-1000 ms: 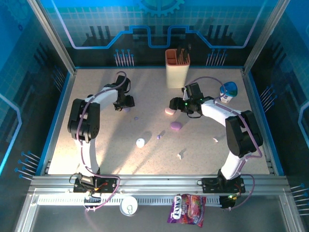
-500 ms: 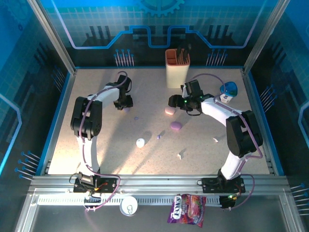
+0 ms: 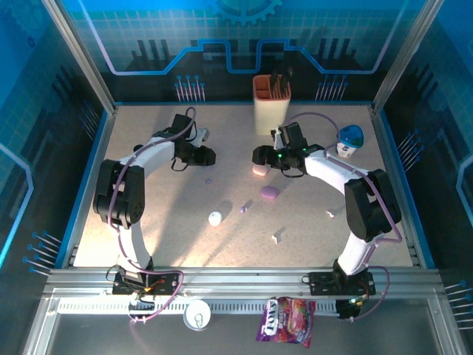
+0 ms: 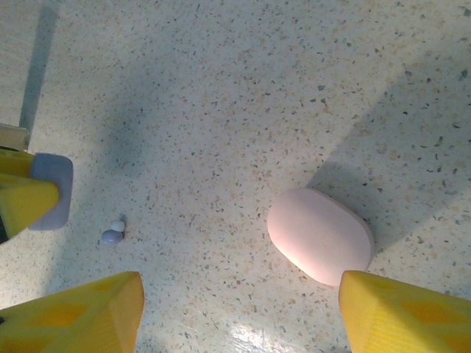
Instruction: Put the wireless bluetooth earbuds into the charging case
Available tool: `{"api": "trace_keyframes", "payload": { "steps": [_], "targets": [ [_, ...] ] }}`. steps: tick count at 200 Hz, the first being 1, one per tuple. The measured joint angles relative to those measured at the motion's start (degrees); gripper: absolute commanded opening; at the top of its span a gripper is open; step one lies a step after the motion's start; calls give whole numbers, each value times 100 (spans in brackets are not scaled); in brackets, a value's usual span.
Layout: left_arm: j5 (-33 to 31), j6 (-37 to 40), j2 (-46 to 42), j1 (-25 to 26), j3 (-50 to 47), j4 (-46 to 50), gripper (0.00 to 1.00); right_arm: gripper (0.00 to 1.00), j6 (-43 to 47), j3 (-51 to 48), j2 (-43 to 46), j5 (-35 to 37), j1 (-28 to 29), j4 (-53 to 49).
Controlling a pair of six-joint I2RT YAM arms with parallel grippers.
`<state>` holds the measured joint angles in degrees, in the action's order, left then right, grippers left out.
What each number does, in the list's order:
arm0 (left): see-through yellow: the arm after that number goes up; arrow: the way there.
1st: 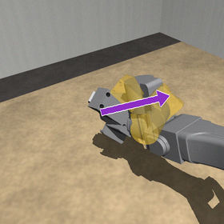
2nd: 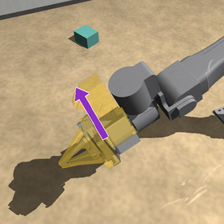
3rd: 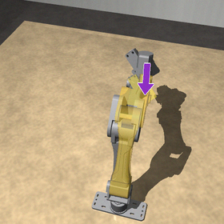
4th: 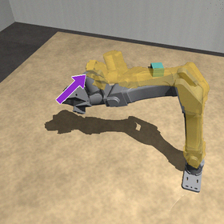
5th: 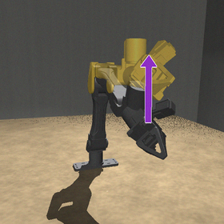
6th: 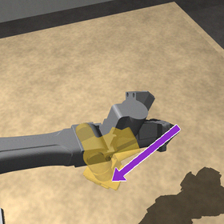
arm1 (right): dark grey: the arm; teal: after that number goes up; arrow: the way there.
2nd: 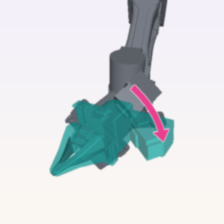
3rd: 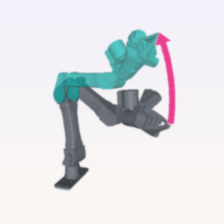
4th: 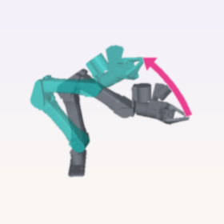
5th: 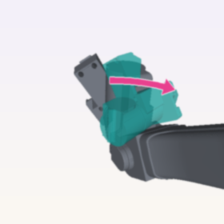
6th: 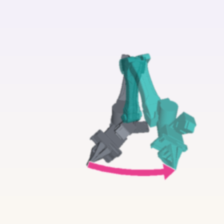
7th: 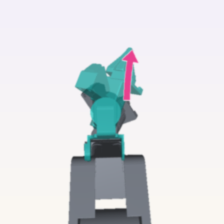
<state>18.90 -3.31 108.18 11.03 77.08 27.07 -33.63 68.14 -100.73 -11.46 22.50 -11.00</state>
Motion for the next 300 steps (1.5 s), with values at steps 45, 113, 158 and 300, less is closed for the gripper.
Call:
{"api": "trace_keyframes", "payload": {
  "steps": [45,113,158,300],
  "targets": [
    [1078,540,-396,22,-544,-264,35,70,-24,-44,0,-258,0,201],
    [2199,1794,-1058,380,-1366,-1102,40,69,-503,-55,7,-1185,2,203],
    [2590,2736,-1058,654,-1366,-1207,37,68,-863,-55,212,-1928,72,258],
    [2632,3333,-1062,1008,-1248,-1676,38,43,-1252,-306,264,-2909,365,494]
  ]
}}
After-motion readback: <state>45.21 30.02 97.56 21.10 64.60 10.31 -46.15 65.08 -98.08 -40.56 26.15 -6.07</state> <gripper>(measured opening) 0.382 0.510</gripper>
